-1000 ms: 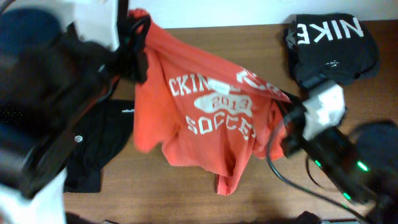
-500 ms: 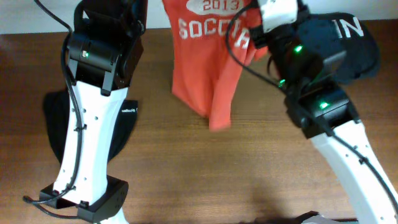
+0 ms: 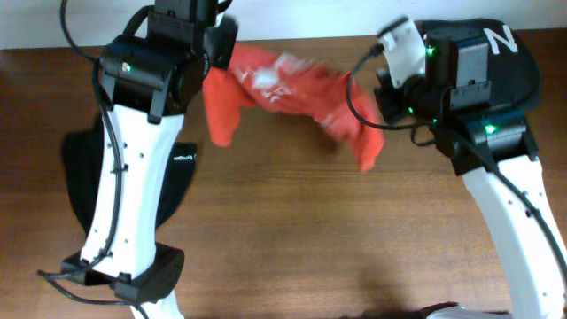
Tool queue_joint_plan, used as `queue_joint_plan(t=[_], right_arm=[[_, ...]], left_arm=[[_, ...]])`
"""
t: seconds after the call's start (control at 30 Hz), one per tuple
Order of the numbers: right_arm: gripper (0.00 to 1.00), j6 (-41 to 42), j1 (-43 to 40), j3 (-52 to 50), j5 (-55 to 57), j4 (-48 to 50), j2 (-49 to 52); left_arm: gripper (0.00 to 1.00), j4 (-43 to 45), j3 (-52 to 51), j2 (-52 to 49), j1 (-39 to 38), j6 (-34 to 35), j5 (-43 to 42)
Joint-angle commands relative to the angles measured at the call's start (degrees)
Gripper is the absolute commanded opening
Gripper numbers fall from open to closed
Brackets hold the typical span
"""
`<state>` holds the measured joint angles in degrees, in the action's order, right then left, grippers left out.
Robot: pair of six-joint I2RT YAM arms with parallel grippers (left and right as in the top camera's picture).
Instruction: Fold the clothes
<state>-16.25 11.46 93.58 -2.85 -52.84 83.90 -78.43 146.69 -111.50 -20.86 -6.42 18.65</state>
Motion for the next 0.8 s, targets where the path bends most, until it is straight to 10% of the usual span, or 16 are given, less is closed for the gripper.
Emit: queue_joint_plan(t=[0.0,0.17,0.47,0.77], right_arm=[[0.21,3.3,-0.3,0.3,-3.3,-6.9,3.5],[0.20,3.5,-0.3,0.3,-9.0,-15.5,8.7],[0.32,4.6,-0.3,0.2,-9.6,-7.0,13.0],[0.44,8.2,-4.4,0.2,-13.8,5.4,21.8]], left_arm=[[0.08,-6.8,0.7,-4.2,0.7,0.8,-4.1],[0.28,-16.5,0.7,-10.6,0.7,0.8,-5.0],[0.32,-13.9,0.9,-15.9,4.1,4.8,-3.4],[0.33,-13.4,0.8,-15.6,3.0,-7.0,-26.8]])
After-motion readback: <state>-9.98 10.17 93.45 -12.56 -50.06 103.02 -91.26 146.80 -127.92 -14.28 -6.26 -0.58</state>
